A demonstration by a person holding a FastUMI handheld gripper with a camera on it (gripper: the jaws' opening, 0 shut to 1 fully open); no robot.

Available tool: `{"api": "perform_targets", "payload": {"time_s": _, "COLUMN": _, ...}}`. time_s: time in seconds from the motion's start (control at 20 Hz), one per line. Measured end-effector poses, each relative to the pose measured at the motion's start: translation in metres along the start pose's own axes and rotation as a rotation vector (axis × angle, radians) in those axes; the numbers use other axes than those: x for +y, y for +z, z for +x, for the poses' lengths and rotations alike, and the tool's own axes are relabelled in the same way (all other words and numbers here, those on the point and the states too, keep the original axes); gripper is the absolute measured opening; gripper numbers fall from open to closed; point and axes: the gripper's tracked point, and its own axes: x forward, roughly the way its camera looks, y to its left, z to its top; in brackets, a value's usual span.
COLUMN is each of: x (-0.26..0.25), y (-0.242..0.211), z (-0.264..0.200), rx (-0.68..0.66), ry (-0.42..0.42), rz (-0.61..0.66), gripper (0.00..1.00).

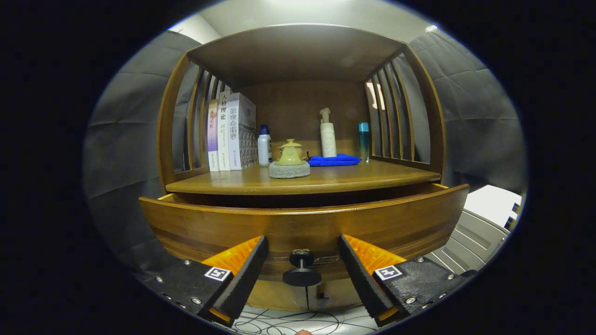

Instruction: Pull open the drawer, take out the items inside it, and place them on the countertop above the cabinet.

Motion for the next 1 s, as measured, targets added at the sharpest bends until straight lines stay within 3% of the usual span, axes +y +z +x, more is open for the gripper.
{"api": "perform_targets", "payload": {"time_s": 0.8, "x": 0.002, "y": -0.004, "z": 0.048, "rx": 0.007, "ry": -0.008, "rz": -0.038, "gripper": 0.96}}
{"api": "perform_targets", "payload": {"time_s": 1.0, "x": 0.007, "y": 0.03, "z": 0.031, "rx": -0.015, "ry": 0.076, "rz": -0.061, "gripper": 0.96}}
